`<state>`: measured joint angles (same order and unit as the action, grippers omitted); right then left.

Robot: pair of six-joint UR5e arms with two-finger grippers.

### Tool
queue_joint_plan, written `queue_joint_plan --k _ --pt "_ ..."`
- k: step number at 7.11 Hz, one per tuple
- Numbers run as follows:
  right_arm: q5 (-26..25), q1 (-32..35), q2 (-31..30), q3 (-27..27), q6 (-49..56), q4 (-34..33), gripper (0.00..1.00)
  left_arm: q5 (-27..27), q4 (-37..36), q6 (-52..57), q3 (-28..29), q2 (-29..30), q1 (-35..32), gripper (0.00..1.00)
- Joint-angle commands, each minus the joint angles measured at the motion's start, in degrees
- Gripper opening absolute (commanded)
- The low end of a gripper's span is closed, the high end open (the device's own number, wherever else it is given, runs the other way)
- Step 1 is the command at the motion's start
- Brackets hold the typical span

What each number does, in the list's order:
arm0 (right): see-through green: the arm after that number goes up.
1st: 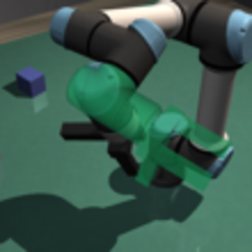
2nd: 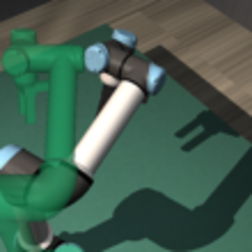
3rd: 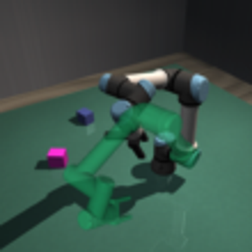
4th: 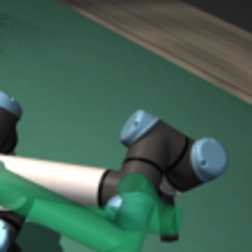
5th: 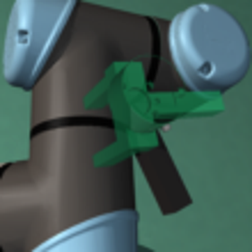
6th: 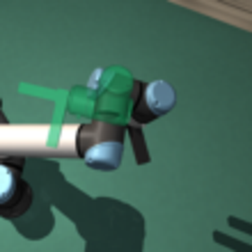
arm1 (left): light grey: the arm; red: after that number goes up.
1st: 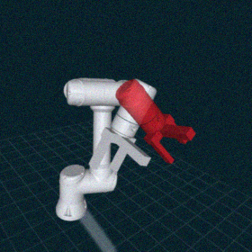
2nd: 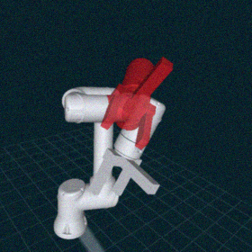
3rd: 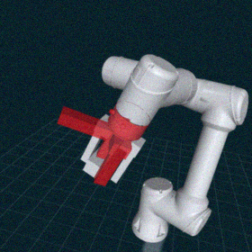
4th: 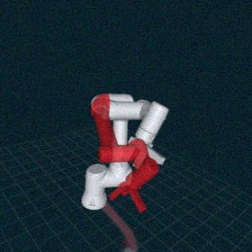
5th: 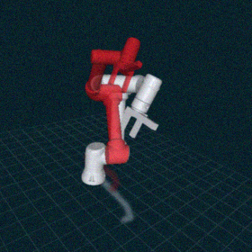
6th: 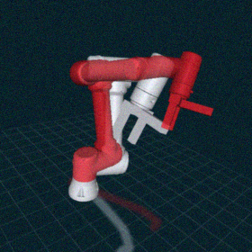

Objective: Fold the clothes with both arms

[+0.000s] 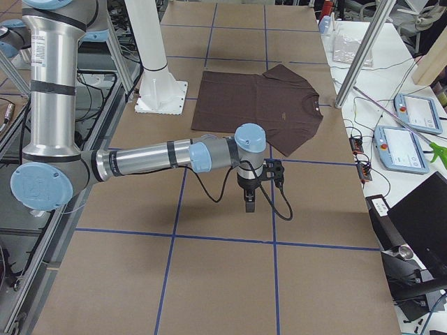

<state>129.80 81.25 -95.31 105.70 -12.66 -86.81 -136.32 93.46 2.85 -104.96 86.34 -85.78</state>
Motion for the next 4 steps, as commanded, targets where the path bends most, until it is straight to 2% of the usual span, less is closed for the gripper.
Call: queue_joint_plan --k 1,2,3,4 --pt "2.46 -1.26 0.3 -3.2 -0.34 9.4 1.0 -0.09 0.49 -0.12 -1.66 -0.03 0.18 1.0" --pt "0.04 -5.62 2.48 -4.0 -5.48 14.34 1.0 0.0 0.58 -0.04 -1.74 0.23 0.96 1.0" --pt "-3.9 -12.02 8.24 -5.58 -17.97 14.83 1.0 0.52 0.75 0.4 -1.74 -0.03 1.06 1.0" --pt "-10.46 -18.0 15.26 -8.38 -27.84 14.83 1.0 0.09 1.89 0.14 -1.22 0.05 1.06 1.0"
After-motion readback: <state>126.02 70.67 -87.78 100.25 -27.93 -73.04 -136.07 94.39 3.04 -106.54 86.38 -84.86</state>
